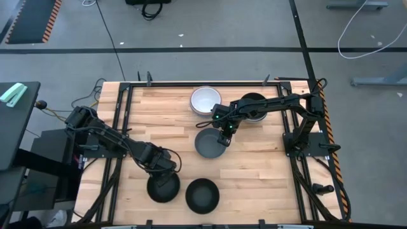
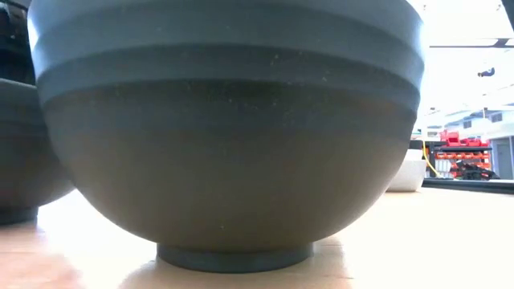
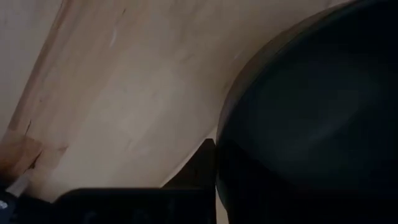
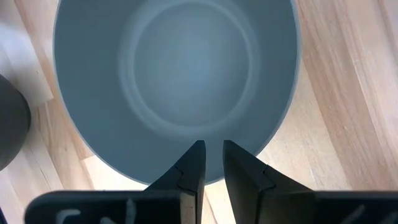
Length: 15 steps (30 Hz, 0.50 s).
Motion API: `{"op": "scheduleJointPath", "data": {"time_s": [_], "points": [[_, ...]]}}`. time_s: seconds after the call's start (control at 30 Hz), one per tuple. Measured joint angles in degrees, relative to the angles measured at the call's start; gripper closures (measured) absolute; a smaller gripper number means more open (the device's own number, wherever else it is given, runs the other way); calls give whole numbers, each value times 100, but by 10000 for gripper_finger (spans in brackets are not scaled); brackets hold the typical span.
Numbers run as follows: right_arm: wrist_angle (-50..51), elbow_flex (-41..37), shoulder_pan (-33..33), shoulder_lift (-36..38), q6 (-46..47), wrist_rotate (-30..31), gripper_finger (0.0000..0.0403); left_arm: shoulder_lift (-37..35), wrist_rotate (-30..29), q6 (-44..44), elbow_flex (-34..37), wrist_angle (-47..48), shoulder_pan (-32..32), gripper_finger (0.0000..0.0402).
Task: Nest bowls inside each other
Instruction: Stack the left black bowl on top of the right black bowl
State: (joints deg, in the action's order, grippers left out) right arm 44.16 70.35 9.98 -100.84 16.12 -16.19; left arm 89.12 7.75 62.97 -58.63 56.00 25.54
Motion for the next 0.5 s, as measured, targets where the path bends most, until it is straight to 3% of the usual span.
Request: {"op": "scheduleJointPath", "data": {"time_s": [0.23, 0.5], "points": [[180, 0, 0, 9, 2, 22, 338, 2, 0, 110, -116, 53, -16, 389], [203, 0, 33, 9, -55, 188, 338, 4, -80, -62, -1028, 740, -148, 389]]}}
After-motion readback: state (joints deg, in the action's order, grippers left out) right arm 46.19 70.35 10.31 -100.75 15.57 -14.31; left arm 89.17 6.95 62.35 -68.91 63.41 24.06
